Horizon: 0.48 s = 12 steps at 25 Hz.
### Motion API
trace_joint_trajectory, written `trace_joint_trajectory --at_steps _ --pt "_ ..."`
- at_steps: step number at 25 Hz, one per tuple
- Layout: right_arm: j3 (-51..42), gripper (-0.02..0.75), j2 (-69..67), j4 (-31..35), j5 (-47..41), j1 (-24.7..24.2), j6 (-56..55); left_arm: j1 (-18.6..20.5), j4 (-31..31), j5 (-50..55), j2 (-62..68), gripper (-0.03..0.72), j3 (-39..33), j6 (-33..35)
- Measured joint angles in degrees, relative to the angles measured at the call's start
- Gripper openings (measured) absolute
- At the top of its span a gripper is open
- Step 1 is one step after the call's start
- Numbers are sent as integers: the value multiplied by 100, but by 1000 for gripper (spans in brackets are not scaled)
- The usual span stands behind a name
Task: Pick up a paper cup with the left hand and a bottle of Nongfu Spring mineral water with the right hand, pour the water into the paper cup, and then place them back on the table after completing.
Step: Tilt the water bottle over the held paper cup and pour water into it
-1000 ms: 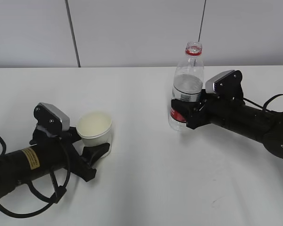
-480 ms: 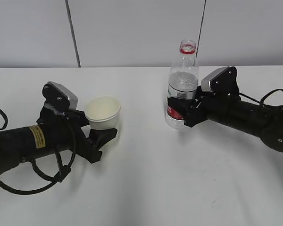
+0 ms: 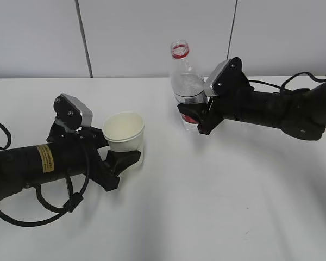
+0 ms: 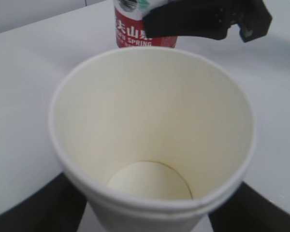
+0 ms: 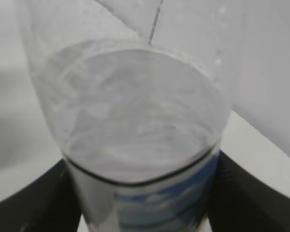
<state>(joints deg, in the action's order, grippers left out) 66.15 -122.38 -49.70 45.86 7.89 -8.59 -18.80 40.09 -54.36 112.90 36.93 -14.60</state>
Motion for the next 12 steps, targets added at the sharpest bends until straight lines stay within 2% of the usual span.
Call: trace_joint_trajectory --at_steps 12 --pt "471 499 0 -126 -430 355 1760 0 293 -2 0 461 0 -47"
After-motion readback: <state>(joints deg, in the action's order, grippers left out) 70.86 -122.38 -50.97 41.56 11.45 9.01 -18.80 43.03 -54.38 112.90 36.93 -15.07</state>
